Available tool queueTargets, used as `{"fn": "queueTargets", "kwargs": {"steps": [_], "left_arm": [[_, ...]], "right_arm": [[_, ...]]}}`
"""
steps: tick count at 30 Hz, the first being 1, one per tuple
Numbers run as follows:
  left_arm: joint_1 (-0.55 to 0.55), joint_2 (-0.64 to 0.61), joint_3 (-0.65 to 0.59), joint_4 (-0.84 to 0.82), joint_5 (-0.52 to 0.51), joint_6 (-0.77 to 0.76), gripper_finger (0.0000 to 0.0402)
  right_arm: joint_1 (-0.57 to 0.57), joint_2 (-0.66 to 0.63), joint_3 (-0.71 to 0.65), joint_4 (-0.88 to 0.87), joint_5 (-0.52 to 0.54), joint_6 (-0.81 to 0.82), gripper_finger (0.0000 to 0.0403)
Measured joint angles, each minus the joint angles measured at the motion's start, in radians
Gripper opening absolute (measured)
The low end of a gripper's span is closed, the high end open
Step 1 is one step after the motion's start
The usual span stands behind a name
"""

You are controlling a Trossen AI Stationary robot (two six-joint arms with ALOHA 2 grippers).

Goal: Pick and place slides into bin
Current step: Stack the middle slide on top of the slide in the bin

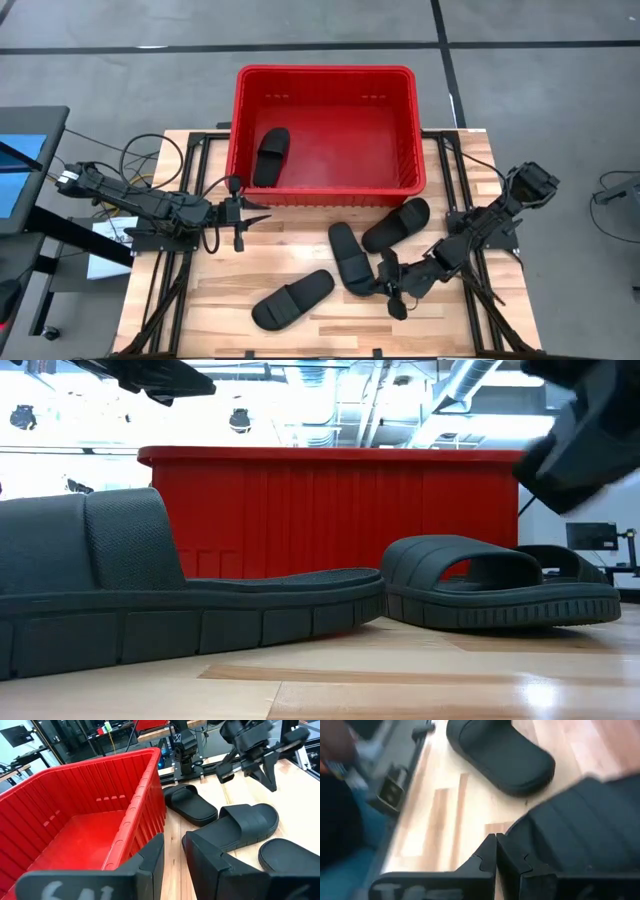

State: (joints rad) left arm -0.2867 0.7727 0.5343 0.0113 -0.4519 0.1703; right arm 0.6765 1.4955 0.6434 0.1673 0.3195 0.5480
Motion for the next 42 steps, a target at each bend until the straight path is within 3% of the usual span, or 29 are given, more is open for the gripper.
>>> {"fn": "queueTargets", "kwargs": {"steps": [4,13,16,24,42], "left_arm": [[0.0,0.0,0.0,0.001,0.0,0.0,0.0071],[0.0,0.0,0.0,0.003,0.0,0.0,0.0071],[0.0,0.0,0.0,0.002,0.0,-0.001,0.0071],[0.0,0.0,0.0,0.002,0.001,-0.005,0.0071],[0.0,0.0,0.0,0.002,0.001,-0.006,0.0071]], "right_arm": [[-0.012,0.036,0.11,-0.153,0.0,-0.134,0.0],[-0.022,0.155,0.364,-0.631,-0.009,-0.111,0.0],[-0.022,0.212,0.409,-0.71,-0.038,-0.093,0.0],[-0.036,0.326,0.468,-0.746,-0.075,-0.085,0.0],[-0.082,0.327,0.471,-0.746,-0.213,-0.032,0.0]]}}
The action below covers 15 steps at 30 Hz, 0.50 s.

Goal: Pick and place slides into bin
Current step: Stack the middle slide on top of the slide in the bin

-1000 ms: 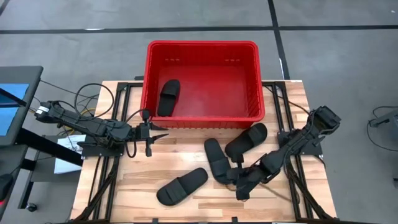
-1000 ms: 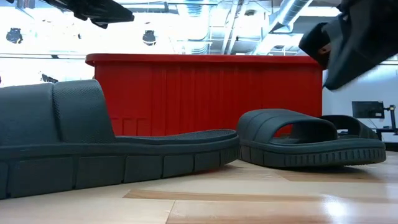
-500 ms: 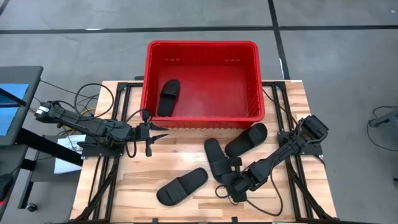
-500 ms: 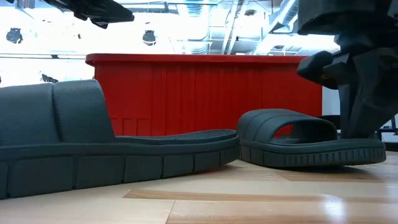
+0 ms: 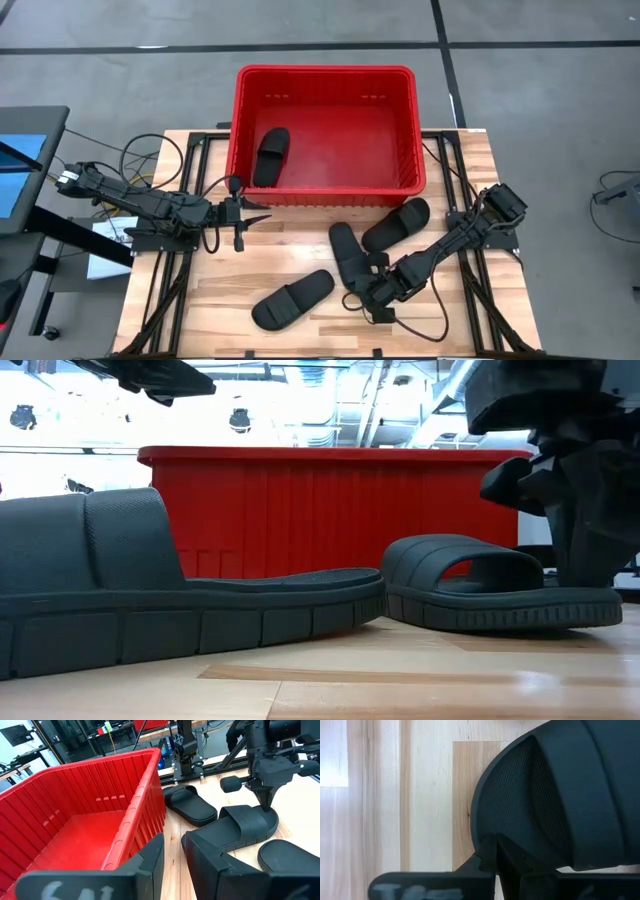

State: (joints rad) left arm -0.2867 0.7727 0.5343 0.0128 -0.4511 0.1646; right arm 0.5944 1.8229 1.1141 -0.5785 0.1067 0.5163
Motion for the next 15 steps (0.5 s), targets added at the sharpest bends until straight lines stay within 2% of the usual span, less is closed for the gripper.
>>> {"fn": "queueTargets", "kwargs": {"steps": [4,15], "left_arm": [[0.0,0.0,0.0,0.0,0.0,0.0,0.0071],[0.0,0.0,0.0,0.0,0.0,0.0,0.0071]], "right_arm": [[-0.016,0.0,0.0,-0.001,-0.029,-0.001,0.0011],[-0.028,-0.005,0.0,-0.014,-0.032,-0.07,0.0089]]}}
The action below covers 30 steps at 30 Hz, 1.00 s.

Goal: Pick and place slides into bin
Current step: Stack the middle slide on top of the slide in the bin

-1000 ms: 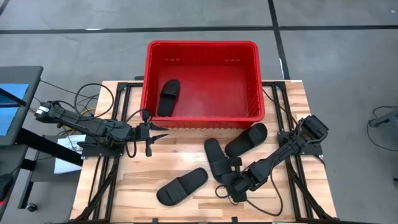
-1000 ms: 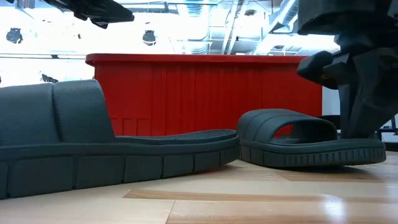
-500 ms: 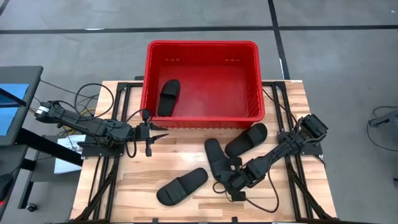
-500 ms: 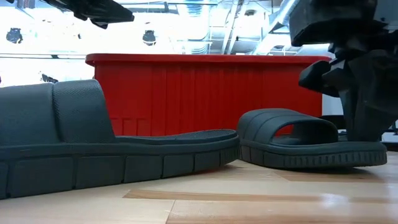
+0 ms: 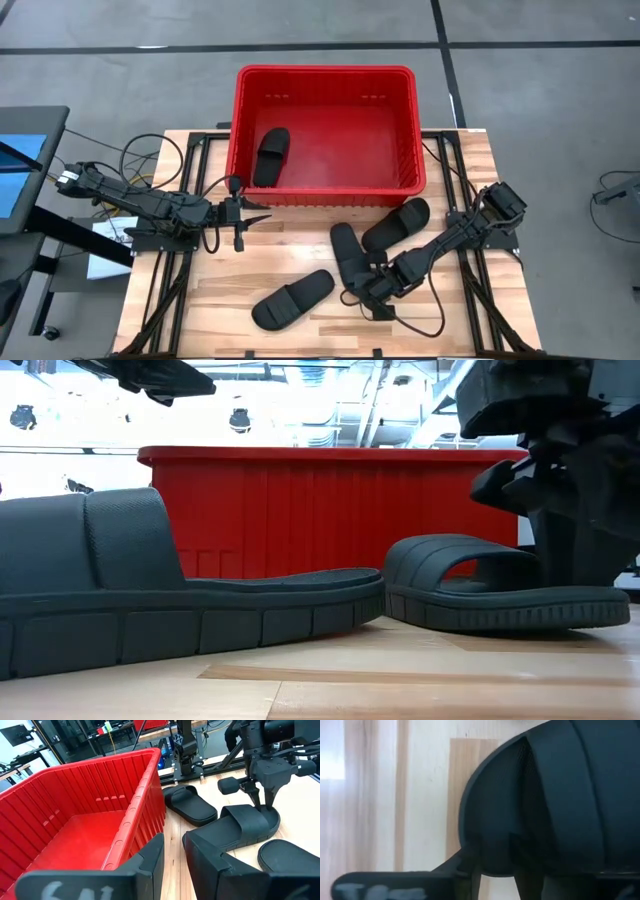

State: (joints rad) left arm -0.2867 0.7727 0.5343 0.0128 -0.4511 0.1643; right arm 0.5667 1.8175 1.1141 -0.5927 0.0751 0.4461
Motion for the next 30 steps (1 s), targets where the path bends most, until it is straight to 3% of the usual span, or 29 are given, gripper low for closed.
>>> {"fn": "queueTargets", "kwargs": {"steps": [7,14,30], "left_arm": [[0.0,0.0,0.0,0.0,0.0,0.0,0.0071],[0.0,0.0,0.0,0.0,0.0,0.0,0.0071],[0.0,0.0,0.0,-0.006,0.0,0.0,0.0071]], "right_arm": [[-0.001,0.0,0.061,-0.131,0.013,-0.055,0.0106],[-0.002,0.0,0.174,-0.317,0.123,-0.064,0.0107],[0.023,0.004,0.173,-0.35,0.231,0.125,0.0107]]}}
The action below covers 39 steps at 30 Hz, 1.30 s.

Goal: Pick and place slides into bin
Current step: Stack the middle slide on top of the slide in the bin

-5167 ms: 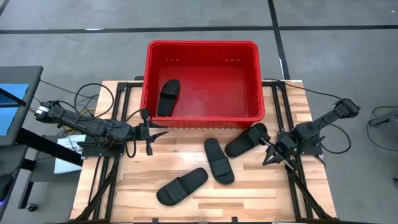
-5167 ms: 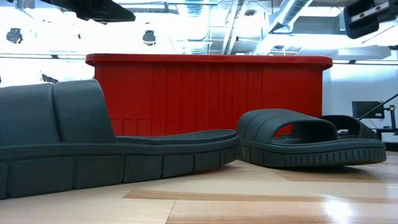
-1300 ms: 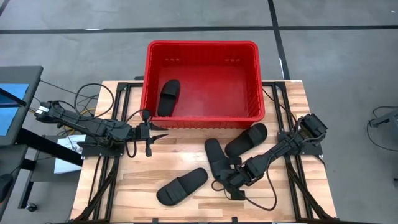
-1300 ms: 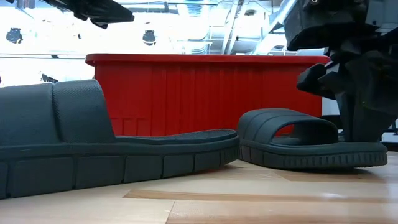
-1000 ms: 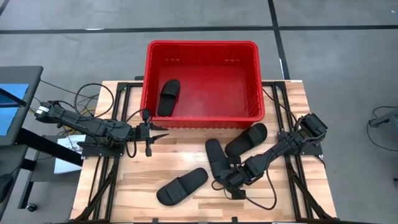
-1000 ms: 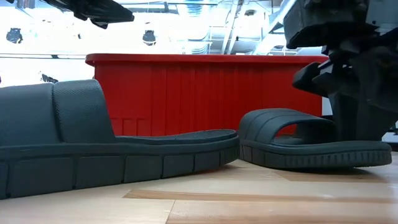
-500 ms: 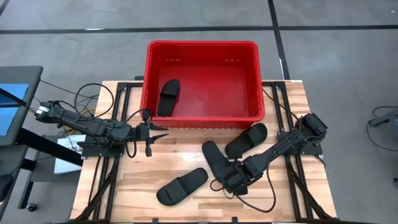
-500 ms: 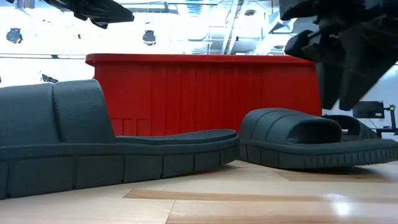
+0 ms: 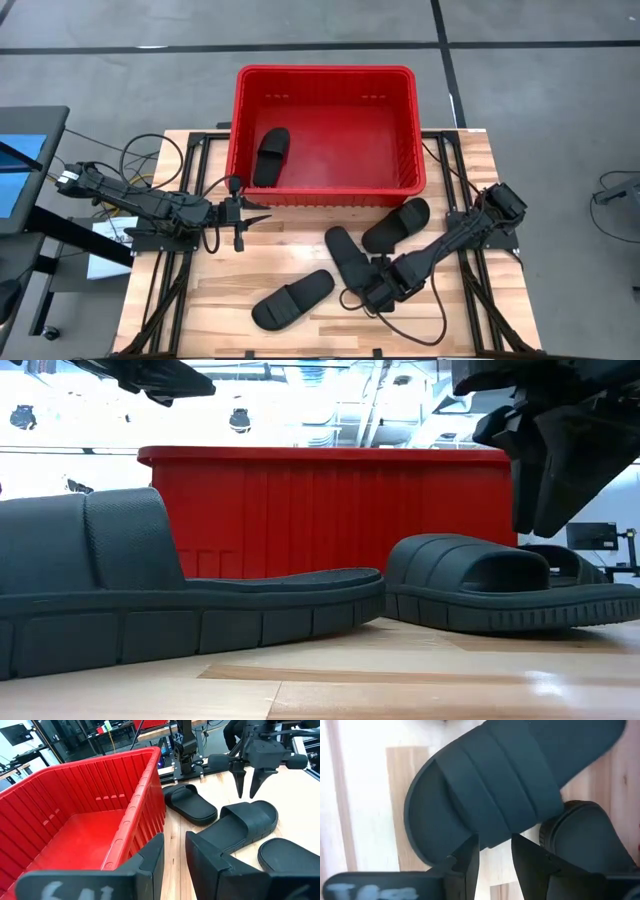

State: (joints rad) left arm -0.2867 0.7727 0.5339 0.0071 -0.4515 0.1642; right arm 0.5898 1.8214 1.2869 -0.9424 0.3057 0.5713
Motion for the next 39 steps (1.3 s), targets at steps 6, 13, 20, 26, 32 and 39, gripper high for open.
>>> {"fn": "queueTargets", "kwargs": {"steps": [6,13,20,26,32,39], "left_arm": [[0.0,0.0,0.0,-0.001,0.0,0.0,0.0071],[0.0,0.0,0.0,-0.004,0.0,0.0,0.0071],[0.0,0.0,0.0,-0.003,0.0,0.0,0.0071],[0.0,0.0,0.0,-0.003,0.0,-0.012,0.0071],[0.0,0.0,0.0,-0.009,0.0,-0.025,0.0071],[0.0,0.0,0.0,-0.013,0.0,-0.036,0.0071]], "right_arm": [[0.025,0.0,0.0,-0.048,0.017,0.172,0.0107],[0.095,0.0,0.0,-0.015,-0.073,0.224,0.0107],[0.115,0.0,0.0,0.048,-0.084,0.194,0.0107],[0.102,0.041,-0.002,0.086,-0.082,0.129,0.0107],[0.095,0.155,0.001,0.119,-0.105,0.058,0.0107],[0.097,0.186,0.004,0.121,-0.059,0.026,0.0107]]}}
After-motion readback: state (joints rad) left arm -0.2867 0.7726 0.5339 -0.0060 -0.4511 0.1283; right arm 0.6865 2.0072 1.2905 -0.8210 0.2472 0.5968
